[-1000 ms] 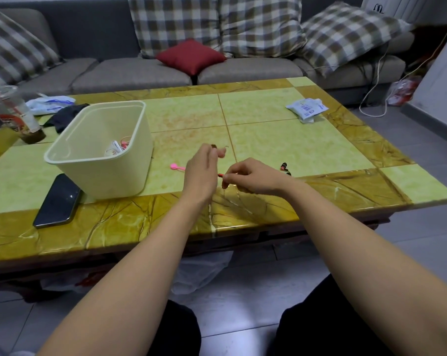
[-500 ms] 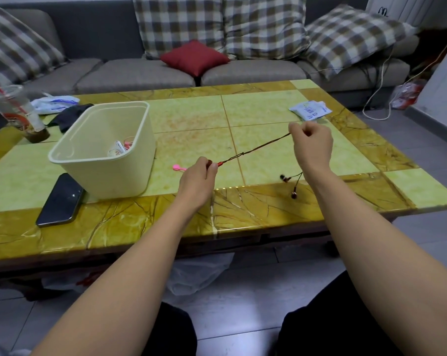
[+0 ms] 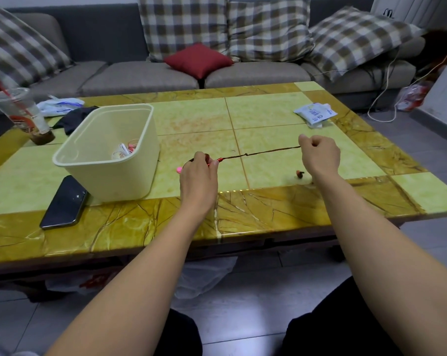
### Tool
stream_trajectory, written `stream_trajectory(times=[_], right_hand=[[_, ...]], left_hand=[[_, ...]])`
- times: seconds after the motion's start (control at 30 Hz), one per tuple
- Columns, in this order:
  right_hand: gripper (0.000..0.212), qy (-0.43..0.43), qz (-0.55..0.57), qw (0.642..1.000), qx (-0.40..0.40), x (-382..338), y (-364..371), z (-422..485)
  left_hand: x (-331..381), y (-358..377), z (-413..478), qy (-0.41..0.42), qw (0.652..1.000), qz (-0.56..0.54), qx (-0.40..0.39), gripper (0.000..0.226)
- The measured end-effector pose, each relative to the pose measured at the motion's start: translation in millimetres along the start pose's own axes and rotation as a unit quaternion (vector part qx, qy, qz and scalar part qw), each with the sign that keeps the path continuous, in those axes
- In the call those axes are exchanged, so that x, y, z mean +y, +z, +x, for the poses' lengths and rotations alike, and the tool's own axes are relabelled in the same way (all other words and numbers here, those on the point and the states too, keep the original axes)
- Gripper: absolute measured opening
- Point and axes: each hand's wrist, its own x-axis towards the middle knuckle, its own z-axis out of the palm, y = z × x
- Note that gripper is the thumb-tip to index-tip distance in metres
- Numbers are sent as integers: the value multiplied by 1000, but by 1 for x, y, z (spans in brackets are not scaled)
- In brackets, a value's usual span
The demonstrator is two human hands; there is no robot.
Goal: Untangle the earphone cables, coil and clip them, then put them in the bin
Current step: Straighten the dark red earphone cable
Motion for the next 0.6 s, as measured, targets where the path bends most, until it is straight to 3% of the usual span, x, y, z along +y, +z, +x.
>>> stream_trajectory(times=[0.07, 0.17, 0.2, 0.27, 0.33, 0.43, 0.53, 0.6], right_hand=[[48, -34, -103, 994, -6, 2, -3, -1], [36, -78, -321, 944, -18, -3, -2, -6], [33, -105, -345, 933, -21, -7, 1, -9], [40, -199, -272, 939, -70, -19, 7, -19], [50, -264, -98, 937, -206, -33, 13, -37], [45, -219, 17, 893, -393, -41, 23, -57], [11, -192, -12, 885, -423, -39, 18, -55], [16, -177, -4, 890, -421, -36, 5, -45]], left_hand=[[0, 0, 0, -9, 1000, -6, 2, 25], [2, 2, -2, -27, 1000, -9, -9, 26], [3, 3, -2, -26, 1000, -7, -15, 26], [6, 6, -4, -12, 1000, -8, -24, 26], [11, 7, -5, 5, 1000, -15, -23, 25], [13, 5, -5, 26, 1000, -14, -8, 24], [6, -1, -1, 5, 1000, -14, 26, 24], [-4, -6, 4, -58, 997, -26, 45, 25]])
